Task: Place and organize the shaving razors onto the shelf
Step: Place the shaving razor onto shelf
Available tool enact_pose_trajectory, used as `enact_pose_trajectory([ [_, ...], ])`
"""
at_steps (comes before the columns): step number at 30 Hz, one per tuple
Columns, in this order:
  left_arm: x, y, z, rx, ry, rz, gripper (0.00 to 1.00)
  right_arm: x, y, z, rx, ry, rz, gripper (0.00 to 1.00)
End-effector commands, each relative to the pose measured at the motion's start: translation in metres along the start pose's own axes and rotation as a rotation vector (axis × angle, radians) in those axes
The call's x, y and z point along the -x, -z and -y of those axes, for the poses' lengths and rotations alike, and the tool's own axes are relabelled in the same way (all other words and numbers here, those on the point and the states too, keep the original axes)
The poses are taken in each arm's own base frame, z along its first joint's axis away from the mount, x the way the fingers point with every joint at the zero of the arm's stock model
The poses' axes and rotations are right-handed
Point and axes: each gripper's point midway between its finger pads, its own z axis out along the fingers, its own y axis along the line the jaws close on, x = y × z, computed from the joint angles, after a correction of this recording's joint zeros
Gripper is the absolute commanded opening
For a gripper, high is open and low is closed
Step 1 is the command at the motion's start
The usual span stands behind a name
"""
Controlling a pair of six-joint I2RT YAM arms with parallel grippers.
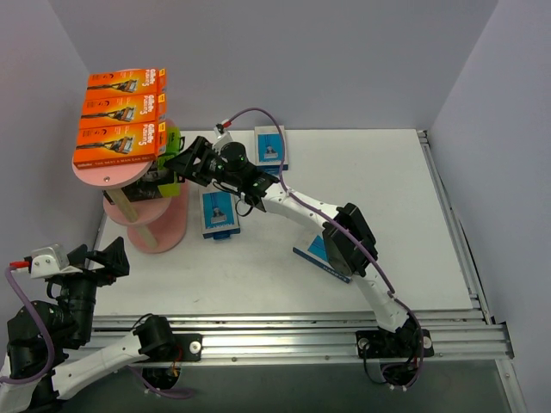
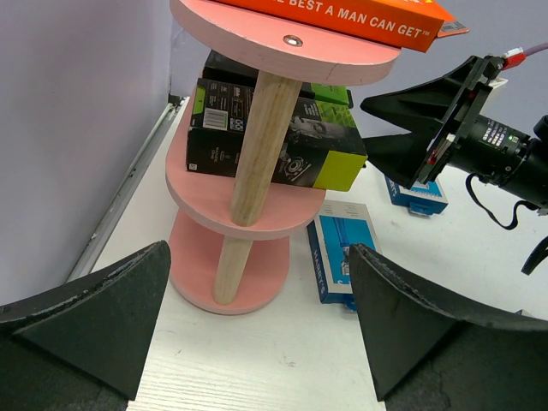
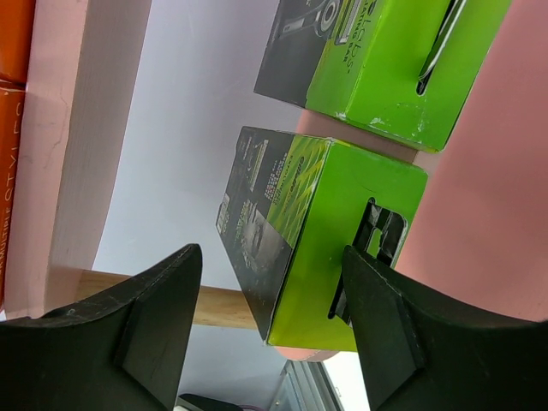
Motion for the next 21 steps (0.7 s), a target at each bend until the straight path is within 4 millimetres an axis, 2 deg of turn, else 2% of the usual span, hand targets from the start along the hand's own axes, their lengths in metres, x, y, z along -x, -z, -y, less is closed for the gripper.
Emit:
enact_pose_trajectory([
  [1,0.005,0.002,-0.006,-0.026,0.061,0.019,0.94,0.009,0.001,-0.034,0.094,0.017,0.014,0.62],
  [21,0.004,0.002,-0.005,-0.023,0.057,0.017,0.94,0.001,0.014,-0.044,0.098,0.023,0.006,0.61],
])
